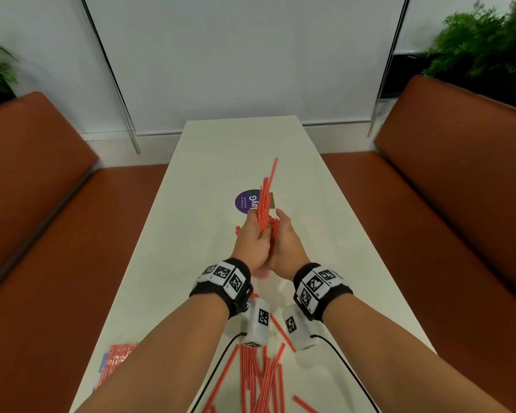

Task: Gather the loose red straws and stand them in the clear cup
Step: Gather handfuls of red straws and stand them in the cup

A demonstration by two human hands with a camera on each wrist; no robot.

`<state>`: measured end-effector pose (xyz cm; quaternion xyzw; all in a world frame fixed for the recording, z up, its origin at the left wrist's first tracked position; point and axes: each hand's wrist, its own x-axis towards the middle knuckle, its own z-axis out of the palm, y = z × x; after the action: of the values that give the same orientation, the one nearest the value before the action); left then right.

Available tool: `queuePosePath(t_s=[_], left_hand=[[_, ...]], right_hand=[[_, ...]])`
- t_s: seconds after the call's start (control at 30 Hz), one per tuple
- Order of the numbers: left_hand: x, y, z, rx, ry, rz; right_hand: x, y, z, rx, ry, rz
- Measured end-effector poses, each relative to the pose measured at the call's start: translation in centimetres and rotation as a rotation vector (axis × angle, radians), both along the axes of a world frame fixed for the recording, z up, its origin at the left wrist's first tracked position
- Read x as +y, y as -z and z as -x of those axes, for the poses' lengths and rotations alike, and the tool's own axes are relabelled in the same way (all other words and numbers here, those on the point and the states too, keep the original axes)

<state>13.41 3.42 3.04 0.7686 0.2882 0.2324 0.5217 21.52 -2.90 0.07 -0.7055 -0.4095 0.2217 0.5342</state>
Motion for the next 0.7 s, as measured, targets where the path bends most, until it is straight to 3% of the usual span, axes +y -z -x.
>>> queuePosePath(t_s=[0.03, 0.07, 0.13, 0.17, 0.27, 0.4, 0.6, 0.7], left_hand=[[0.0, 0.0, 0.0, 0.001, -0.007, 0.008], [0.0, 0.0, 0.0, -0.007, -0.019, 0.016], [0.0, 0.0, 0.1, -0.026, -0.049, 0.023], [-0.1, 0.1, 0.2, -0.036, -0.059, 0.031], [-0.3, 0.3, 0.5, -0.047, -0.054, 0.025], [-0.5, 0.5, 0.4, -0.027, -0.023, -0.038], [-0.9, 0.8, 0.5, -0.111, -0.049, -0.187], [-0.5, 0.0, 0.6, -0.113, -0.067, -0.419]], right_hand=[[0.0, 0.0, 0.1, 0.119, -0.004, -0.049], [-0.4, -0.4, 0.8, 0.107, -0.018, -0.047], [-0.5, -1.0, 0.9, -0.201, 0.036, 0.128], [-0.6, -0.9, 1.1, -0.229, 0.035, 0.190], [-0.2, 0.4, 1.0, -0.071, 0.125, 0.153], [1.2, 3.5, -0.5, -0.148, 0.101, 0.171], [0.7, 3.2, -0.4, -0.201, 0.122, 0.214], [0.2, 2.4, 0.1, -0.181, 0.103, 0.225]])
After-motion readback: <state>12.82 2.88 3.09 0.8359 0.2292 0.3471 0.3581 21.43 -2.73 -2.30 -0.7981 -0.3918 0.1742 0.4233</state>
